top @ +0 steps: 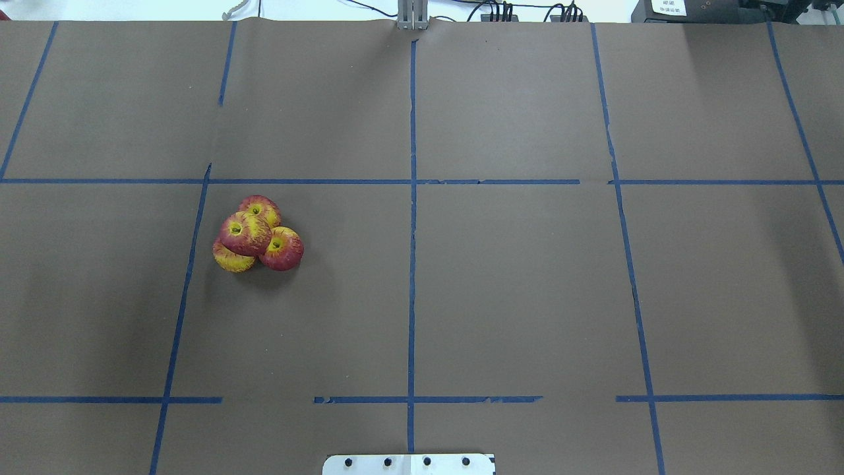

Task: Stack apples

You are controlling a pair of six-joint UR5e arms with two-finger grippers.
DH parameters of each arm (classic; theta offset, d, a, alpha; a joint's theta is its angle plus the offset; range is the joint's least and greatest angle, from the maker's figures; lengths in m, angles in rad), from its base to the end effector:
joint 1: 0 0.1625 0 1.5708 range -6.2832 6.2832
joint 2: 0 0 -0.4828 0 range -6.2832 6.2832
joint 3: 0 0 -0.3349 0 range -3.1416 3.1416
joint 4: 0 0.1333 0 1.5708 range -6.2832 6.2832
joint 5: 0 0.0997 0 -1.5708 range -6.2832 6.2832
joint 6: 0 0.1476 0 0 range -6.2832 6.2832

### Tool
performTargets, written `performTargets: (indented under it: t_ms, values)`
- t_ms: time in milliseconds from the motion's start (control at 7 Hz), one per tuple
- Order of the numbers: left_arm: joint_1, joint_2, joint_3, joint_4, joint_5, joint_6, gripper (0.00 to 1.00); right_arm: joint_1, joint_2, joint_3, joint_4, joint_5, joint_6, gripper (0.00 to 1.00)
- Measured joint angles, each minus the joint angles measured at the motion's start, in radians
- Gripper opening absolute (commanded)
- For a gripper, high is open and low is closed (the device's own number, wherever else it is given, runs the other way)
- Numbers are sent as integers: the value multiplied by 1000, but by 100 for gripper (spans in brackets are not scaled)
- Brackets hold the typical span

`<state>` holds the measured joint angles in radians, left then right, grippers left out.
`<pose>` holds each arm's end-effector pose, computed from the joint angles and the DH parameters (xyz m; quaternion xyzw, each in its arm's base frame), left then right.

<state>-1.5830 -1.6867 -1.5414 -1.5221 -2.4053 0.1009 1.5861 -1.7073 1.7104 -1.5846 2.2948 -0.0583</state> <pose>-0.0299 -0.4925 0.7084 0.0402 0.4036 0.0482 0.9128 0.0412 -0.3671 0.7514 0.0080 -0.3541 -0.0182 0.9350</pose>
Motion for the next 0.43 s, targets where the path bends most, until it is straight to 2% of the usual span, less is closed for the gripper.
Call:
performTargets:
  t_ms: [429]
  values:
    - [2,-11,17,-31,0,-5,100,0,0,0,0,0,0,100]
